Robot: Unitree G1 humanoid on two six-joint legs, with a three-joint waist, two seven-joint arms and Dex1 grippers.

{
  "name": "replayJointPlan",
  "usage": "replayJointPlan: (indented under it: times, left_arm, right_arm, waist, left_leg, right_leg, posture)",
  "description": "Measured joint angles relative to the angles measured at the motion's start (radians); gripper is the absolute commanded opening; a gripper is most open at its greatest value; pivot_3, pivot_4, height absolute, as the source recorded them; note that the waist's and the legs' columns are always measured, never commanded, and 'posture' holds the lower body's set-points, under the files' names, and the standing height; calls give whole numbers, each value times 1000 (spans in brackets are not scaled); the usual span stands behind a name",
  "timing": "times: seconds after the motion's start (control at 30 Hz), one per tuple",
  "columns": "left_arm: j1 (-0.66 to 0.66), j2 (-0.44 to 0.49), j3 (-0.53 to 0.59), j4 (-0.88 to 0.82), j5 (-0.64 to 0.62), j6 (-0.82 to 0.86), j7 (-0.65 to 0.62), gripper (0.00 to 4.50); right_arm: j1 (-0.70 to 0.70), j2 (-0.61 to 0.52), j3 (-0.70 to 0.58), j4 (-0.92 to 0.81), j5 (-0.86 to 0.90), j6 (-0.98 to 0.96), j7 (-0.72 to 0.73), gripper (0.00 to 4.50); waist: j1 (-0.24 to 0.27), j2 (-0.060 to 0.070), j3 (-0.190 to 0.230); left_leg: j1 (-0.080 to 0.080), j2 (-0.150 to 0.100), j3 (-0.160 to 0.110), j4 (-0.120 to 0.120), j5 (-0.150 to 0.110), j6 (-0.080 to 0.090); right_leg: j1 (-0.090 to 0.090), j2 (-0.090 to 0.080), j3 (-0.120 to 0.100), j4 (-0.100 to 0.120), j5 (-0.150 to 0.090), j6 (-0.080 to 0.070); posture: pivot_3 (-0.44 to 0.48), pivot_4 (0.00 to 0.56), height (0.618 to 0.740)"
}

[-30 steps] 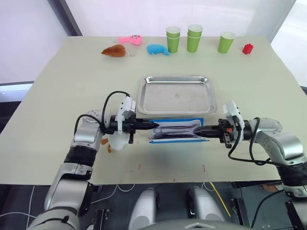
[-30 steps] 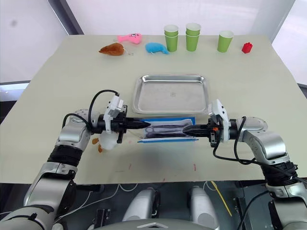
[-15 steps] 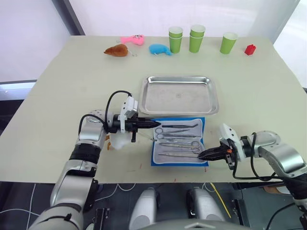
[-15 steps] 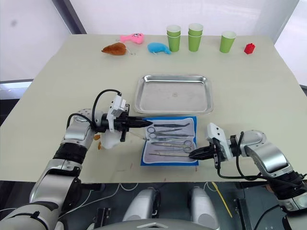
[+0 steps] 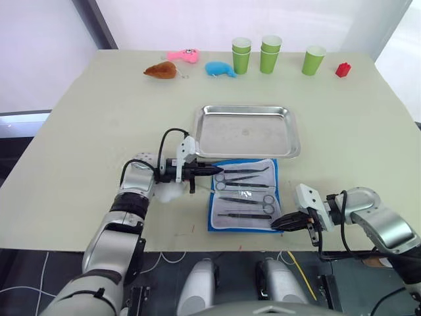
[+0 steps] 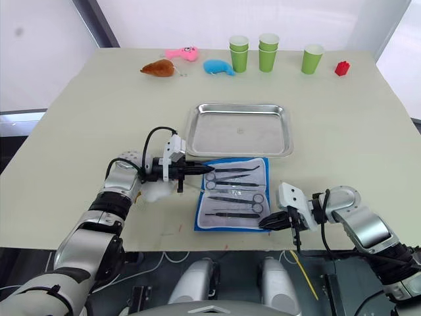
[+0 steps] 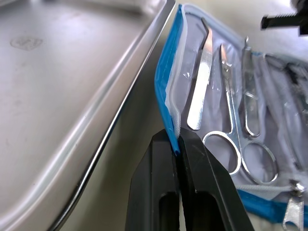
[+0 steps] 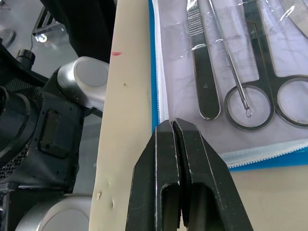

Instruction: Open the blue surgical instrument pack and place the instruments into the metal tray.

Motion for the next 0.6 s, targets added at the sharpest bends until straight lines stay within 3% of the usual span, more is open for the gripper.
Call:
replayJointPlan:
  times: [0.6]
  left_arm:
    - [-20,-18,10,39,15,67,3,0]
  right_arm:
    - [11,1,13,-5,-6,-4,-13,29]
  waist:
    - [0,1,-14]
  left_leg:
    - [4,-1,-4,0,0,0]
  right_leg:
    - [8,-1,-5,-3,0,0]
  posture:
    - [0,150,740]
